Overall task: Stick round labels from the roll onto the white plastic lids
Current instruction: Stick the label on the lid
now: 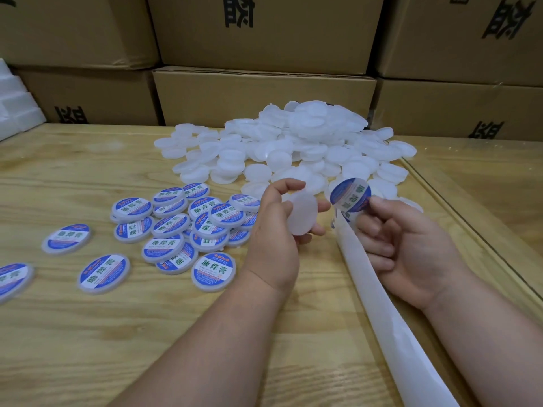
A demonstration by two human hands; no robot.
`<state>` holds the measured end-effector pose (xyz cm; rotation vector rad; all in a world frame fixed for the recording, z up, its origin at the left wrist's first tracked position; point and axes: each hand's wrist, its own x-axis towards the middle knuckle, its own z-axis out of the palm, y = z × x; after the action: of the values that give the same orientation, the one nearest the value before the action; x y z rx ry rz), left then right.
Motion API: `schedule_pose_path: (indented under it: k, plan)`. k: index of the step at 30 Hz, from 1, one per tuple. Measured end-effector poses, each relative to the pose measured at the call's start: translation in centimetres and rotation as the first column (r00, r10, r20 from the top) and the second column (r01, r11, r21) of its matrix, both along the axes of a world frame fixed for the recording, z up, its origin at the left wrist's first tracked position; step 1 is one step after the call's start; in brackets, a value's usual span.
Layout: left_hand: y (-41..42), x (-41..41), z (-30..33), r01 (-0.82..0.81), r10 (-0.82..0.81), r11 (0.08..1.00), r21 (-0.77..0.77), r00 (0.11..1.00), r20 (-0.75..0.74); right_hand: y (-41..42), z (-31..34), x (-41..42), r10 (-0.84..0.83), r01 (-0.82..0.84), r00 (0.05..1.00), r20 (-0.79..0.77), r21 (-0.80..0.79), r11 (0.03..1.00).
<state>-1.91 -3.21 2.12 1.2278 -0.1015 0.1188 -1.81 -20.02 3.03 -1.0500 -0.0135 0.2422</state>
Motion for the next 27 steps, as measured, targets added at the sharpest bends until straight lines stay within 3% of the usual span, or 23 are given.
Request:
schedule_pose_path:
  k: [4,10,27]
  plan:
    - [0.2,0.2,0.1,0.05,-0.051,0.998,-0.028,0.998,-0.022,-1.3,0.4,0.1,0.263,-0.241,0.956,-0.133,0.162,0.957]
    - [0.0,0.0,0.2,0.132,-0.135,0.983,-0.125,0.991,-0.02,-2.0,0.5,0.2,0.51,-0.446,0.844,-0.163,0.315,0.838]
    - [-0.1,0.0,0.0,0.156,-0.156,0.987,-0.045,0.988,0.004,-1.6,0.5,0.4,0.538,-0.449,0.808,-0.242,0.34,0.826]
